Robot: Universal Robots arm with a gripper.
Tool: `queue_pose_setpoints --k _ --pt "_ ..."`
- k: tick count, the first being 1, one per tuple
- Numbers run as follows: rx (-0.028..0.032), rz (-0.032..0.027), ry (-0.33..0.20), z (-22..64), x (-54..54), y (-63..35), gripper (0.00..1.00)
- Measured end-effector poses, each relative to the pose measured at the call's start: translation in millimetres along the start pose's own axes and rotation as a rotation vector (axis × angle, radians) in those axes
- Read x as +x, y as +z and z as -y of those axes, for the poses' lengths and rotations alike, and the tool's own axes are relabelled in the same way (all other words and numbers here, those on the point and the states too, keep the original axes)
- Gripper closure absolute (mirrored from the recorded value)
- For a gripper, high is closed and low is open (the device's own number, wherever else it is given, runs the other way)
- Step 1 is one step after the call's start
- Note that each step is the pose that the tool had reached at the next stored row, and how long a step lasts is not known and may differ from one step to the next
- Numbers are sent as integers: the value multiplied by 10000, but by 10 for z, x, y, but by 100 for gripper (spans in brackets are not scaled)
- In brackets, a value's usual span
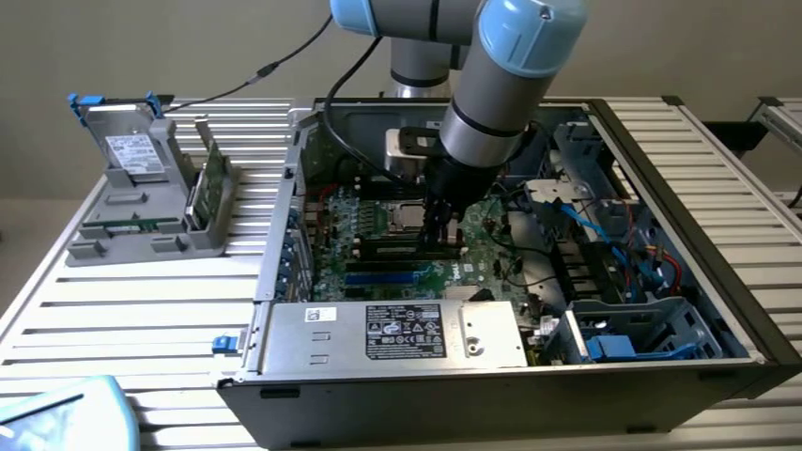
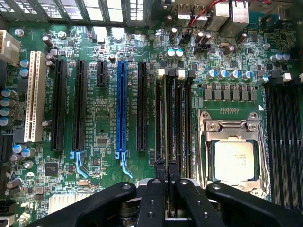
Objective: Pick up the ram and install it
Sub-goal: 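Insert the ram into the slot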
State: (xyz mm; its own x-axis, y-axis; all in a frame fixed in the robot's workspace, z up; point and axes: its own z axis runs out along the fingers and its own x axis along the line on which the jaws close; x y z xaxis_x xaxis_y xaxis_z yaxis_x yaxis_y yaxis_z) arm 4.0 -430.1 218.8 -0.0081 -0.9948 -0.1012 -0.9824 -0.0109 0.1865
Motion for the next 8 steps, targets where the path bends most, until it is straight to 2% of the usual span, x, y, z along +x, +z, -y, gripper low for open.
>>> queue_pose_setpoints --k 8 --pt "1 -44 -40 0 -1 0 87"
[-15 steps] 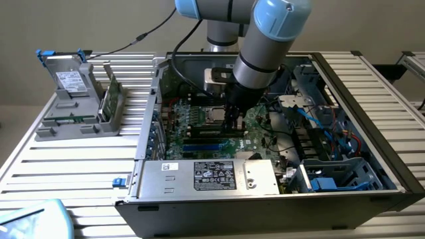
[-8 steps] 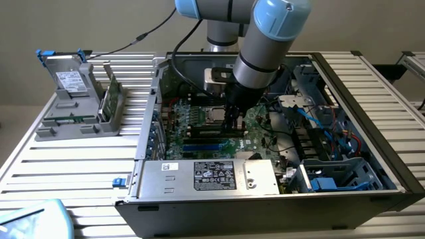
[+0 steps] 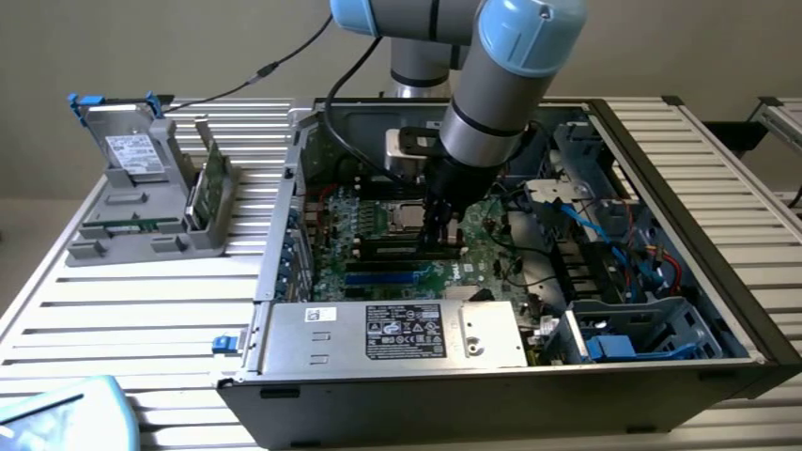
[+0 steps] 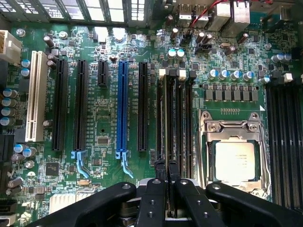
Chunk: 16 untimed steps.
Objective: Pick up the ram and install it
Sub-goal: 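Insert the ram into the slot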
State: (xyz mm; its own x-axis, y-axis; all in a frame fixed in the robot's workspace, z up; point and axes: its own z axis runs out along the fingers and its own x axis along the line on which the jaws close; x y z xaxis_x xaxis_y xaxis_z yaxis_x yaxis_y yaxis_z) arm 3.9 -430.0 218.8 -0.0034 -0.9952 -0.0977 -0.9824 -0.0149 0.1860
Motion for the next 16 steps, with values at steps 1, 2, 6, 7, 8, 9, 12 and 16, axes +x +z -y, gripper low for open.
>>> queue_pose_setpoints --k 1,2,6,7,8,9,12,16 --pt "1 -3 -16 1 0 0 87" --pt "7 -8 -45 3 0 0 87" --pt "17 -13 -64 5 -2 -1 87" --pt "17 -13 -65 5 -2 -1 87" --pt "17 -13 -65 5 -2 -1 87" --pt "17 -14 -65 4 -2 -1 87" --pt "18 -12 -64 4 -2 0 87" --pt "17 -13 -64 4 -2 -1 87"
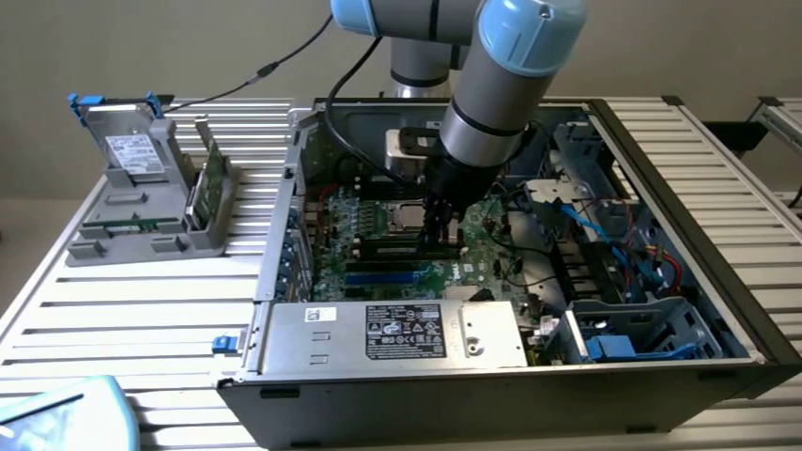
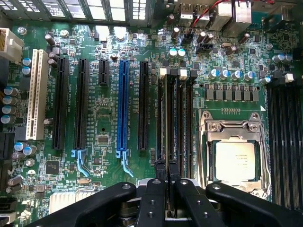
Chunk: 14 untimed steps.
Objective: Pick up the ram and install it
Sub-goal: 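Insert the ram into the slot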
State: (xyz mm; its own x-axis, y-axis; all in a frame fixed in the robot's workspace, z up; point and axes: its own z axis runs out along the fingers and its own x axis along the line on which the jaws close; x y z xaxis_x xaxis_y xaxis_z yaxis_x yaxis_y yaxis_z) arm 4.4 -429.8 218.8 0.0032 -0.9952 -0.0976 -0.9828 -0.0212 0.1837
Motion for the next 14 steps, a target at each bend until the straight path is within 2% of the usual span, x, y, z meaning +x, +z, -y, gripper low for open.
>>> queue_pose_setpoints --k 12,13,14 --pt "2 8 -2 1 -1 2 87" --pt "2 5 -2 1 -1 2 86" --pt "1 4 -1 1 -1 1 80"
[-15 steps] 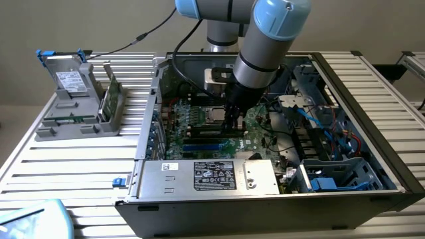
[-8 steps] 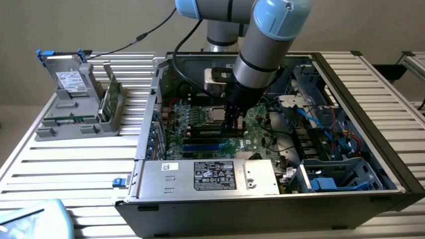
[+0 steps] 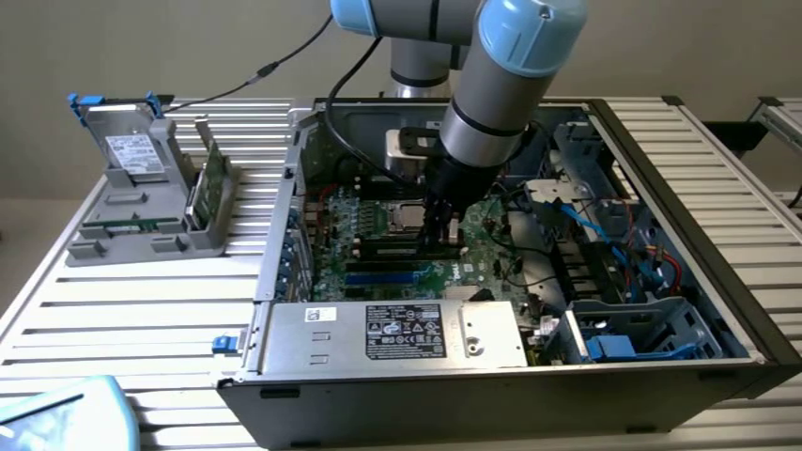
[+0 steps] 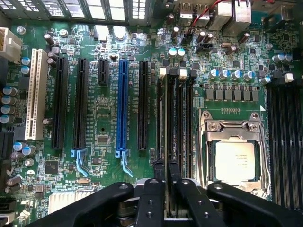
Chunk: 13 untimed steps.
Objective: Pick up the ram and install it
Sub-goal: 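Insert the ram into the slot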
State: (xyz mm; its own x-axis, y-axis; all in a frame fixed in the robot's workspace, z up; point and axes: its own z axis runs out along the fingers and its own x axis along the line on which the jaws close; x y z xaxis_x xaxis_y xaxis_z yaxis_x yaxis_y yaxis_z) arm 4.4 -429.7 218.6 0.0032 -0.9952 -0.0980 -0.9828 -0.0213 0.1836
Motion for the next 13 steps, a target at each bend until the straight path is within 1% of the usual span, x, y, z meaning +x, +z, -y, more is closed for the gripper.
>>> queue_pose_setpoints --k 1,2,3,5,6,13 --pt "0 0 0 0 0 0 73" --pt "-1 -2 0 0 1 -1 73" --pt "-1 -3 1 0 1 -1 67" --pt "-1 -3 1 0 1 -1 67" --pt "-1 -3 1 0 1 -1 61" --pt "-1 -4 1 0 1 -2 61"
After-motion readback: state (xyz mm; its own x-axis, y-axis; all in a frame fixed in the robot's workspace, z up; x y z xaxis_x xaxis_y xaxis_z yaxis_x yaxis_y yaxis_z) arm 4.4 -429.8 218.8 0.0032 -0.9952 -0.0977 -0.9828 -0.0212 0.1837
